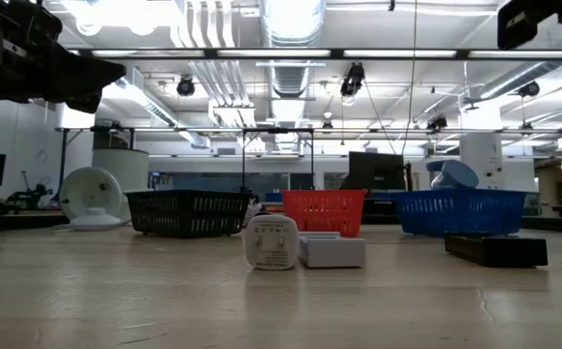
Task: Pick & Place Office items
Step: Put the white digital clock into the black basket
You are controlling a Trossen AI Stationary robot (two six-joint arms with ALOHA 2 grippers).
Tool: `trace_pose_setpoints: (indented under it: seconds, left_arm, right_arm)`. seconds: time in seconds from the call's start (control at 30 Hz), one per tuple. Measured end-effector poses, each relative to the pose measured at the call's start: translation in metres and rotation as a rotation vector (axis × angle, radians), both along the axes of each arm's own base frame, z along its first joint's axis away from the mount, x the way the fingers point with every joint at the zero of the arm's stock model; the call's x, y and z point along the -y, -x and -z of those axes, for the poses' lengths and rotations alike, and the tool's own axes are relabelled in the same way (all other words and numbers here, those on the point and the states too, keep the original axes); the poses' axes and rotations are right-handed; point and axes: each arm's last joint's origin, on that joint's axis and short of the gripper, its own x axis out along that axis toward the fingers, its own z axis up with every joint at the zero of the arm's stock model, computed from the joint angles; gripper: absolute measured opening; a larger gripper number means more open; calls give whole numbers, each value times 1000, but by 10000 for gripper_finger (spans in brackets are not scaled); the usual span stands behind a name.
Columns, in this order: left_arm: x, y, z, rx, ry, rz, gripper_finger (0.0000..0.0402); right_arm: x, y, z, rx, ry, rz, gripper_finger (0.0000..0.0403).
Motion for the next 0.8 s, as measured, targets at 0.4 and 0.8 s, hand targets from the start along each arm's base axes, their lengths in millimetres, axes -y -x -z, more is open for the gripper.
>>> trace_pose_setpoints:
  seconds: [0.4,0.8]
  left_arm:
    - [0,0,0,0,-11,0,12]
    - [0,0,1,-10,10,-5,10]
  right_arm:
    - [0,-15,53,149,-52,89,29]
    - [-1,-25,89,68,-49,106,29]
